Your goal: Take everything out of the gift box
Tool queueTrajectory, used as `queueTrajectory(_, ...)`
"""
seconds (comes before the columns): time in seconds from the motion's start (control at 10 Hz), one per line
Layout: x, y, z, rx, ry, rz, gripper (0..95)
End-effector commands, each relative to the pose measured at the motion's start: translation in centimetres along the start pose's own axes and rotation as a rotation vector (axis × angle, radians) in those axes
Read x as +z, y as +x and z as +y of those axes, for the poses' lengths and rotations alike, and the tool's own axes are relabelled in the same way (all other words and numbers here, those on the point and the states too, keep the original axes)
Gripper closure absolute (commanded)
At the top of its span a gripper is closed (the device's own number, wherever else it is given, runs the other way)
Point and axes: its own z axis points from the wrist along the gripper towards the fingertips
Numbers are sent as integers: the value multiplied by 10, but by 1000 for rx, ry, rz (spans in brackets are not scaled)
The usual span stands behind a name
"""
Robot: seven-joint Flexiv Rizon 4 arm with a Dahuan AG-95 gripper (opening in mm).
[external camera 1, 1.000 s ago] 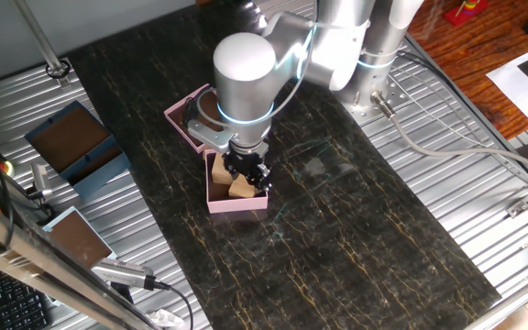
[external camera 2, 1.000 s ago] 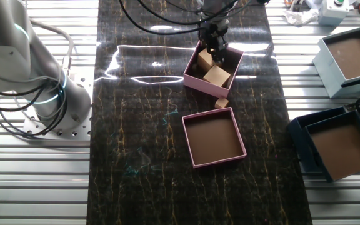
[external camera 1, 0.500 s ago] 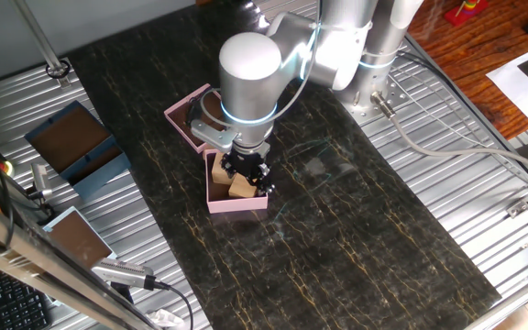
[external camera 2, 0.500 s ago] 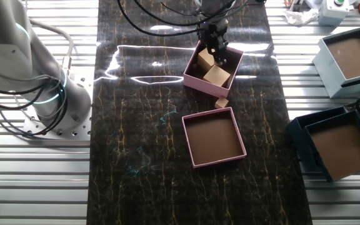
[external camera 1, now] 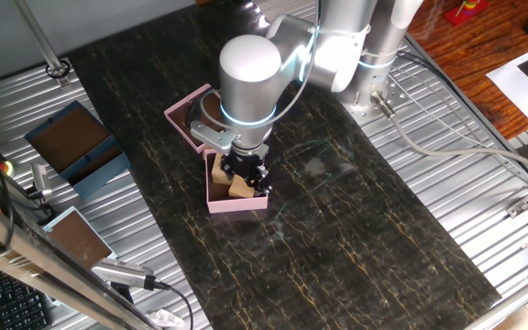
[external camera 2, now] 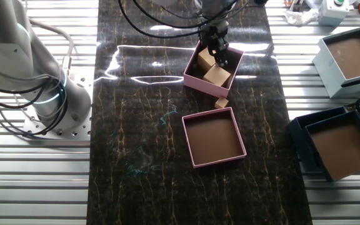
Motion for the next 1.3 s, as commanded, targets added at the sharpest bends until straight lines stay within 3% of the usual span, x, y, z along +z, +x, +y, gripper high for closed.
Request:
queueTrajectory(0.1,0,-4,0,1,-3,-2,380)
queueTrajectory(0.6,0,-4,0,4,-2,-1,380)
queueTrajectory(0.7,-2,-5,0,27,-3,6,570)
queueTrajectory(1.3,-3,-5,0,30,-3,6,570)
